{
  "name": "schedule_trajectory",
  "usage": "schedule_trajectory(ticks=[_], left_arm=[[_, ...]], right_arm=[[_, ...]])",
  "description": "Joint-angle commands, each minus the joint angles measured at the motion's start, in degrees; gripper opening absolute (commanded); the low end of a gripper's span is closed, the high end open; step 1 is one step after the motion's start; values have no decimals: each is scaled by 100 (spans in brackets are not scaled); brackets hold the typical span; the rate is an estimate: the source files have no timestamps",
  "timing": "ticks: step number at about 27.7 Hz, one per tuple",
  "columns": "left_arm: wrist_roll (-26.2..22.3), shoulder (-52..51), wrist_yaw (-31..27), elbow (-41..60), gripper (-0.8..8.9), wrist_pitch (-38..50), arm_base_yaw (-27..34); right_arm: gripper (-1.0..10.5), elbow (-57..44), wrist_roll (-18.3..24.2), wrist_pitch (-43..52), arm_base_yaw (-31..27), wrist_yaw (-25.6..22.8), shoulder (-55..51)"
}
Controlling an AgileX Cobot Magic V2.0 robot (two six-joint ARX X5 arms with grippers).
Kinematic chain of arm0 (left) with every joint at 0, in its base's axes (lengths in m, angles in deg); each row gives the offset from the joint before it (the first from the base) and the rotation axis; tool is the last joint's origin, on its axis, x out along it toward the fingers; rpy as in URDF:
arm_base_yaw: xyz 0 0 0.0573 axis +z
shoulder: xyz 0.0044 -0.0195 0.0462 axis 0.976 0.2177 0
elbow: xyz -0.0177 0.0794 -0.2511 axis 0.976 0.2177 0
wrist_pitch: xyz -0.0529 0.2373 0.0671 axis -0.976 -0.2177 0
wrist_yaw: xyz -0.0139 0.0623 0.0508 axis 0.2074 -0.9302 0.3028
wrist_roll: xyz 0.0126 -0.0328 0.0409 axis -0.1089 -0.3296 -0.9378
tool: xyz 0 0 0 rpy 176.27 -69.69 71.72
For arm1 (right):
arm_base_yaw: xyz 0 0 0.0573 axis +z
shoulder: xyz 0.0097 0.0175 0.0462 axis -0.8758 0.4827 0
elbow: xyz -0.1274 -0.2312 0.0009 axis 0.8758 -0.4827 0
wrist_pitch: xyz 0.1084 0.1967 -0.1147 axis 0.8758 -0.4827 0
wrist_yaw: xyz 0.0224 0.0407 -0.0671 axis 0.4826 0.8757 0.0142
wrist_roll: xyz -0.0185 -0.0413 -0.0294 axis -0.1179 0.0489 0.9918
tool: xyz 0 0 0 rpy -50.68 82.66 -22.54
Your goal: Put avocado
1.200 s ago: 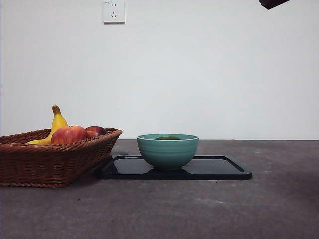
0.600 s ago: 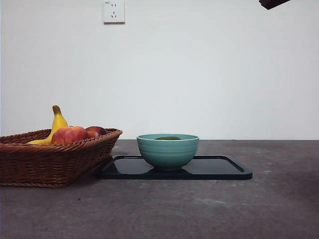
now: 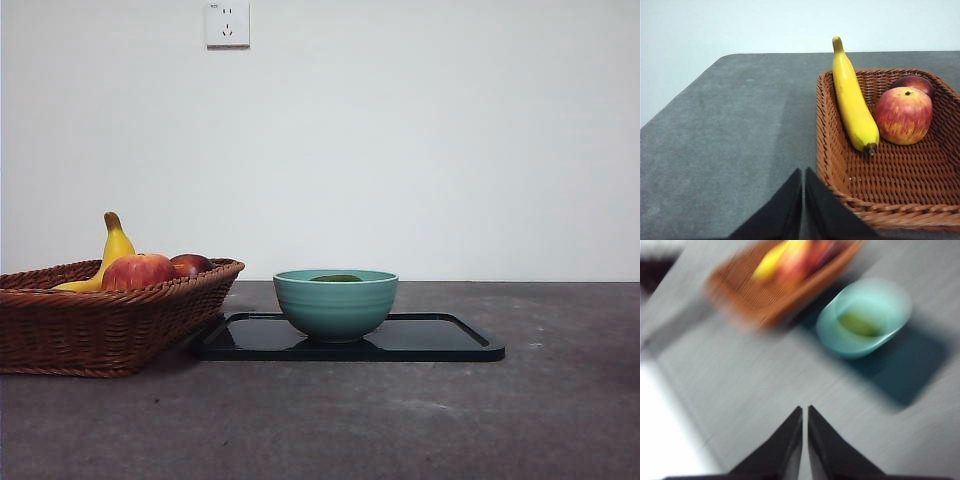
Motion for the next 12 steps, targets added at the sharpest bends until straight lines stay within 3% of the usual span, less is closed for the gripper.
schedule_trajectory(ticks=[1,6,8,12], left_arm=[[31,-11,0,120,9,-37,9],[28,-11,0,120,9,-37,9],[28,-11,0,120,9,-37,9],[28,-11,0,120,9,-37,9]], right_arm=[[10,-278,140,828,-966,-11,-485],[10,-1777,136,2083,-2686,-503,-1891],[10,-2481,127,2542,-3062,-520,-2391],[10,-3298,26,3158,-3182,-638,-2942]])
